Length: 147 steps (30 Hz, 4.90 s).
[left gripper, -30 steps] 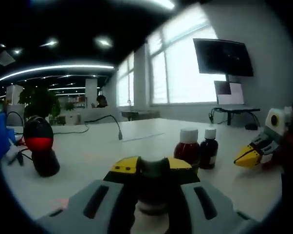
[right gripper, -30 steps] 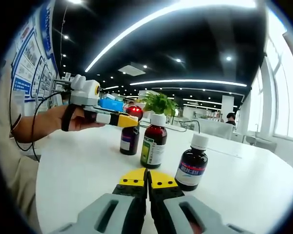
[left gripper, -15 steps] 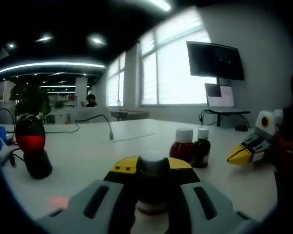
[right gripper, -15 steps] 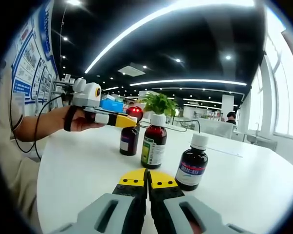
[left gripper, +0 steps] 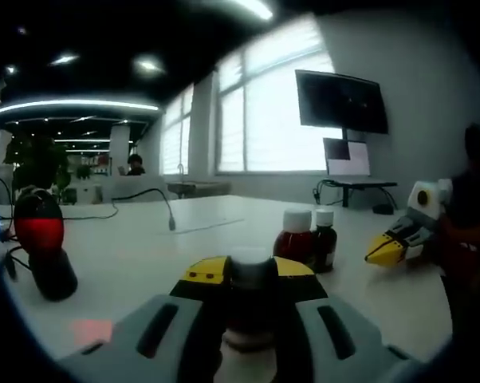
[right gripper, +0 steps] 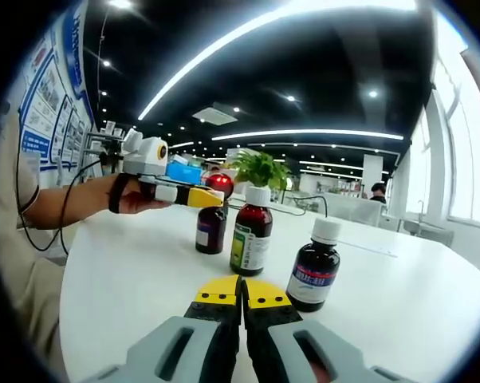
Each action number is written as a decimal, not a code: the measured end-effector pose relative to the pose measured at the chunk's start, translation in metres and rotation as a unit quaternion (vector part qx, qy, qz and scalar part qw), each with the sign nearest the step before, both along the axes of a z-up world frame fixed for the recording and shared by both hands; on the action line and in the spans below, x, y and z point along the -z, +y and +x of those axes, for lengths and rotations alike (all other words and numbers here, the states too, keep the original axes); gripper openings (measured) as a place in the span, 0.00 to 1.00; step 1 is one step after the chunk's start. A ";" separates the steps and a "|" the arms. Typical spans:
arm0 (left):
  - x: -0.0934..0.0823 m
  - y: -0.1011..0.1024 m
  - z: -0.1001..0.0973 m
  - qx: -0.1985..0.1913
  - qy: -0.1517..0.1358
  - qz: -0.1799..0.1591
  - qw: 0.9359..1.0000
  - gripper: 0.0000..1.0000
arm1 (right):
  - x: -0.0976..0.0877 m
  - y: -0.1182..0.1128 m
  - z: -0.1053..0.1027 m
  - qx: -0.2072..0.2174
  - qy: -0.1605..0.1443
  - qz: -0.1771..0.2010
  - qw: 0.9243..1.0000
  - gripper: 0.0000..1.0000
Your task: Rotate the medicine bottle to make it face forward pick up the medicine bottle inspect the drug traceability code place the medicine on the table
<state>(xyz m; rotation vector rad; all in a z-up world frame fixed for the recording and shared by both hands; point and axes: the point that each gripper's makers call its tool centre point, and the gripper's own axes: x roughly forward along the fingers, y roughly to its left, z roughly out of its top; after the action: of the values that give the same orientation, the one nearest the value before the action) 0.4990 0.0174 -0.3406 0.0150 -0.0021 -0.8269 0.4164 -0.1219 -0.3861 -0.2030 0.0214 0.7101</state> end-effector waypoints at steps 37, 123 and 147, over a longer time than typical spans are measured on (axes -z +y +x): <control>-0.006 0.013 0.001 -0.070 -0.031 0.010 0.997 0.19 | 0.000 0.003 -0.003 0.000 -0.003 -0.003 1.000 0.00; -0.003 0.012 0.005 -0.023 0.002 -0.020 1.000 0.11 | -0.001 0.005 -0.004 -0.004 -0.004 -0.003 1.000 0.00; -0.001 0.009 0.001 0.034 0.023 -0.030 0.999 0.11 | -0.001 0.006 -0.006 -0.005 -0.003 -0.004 1.000 0.00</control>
<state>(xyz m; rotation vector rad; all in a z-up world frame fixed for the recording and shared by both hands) 0.4998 0.0266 -0.3393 -0.0602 0.0153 -0.8951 0.4104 -0.1158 -0.3855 -0.2132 0.0179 0.7188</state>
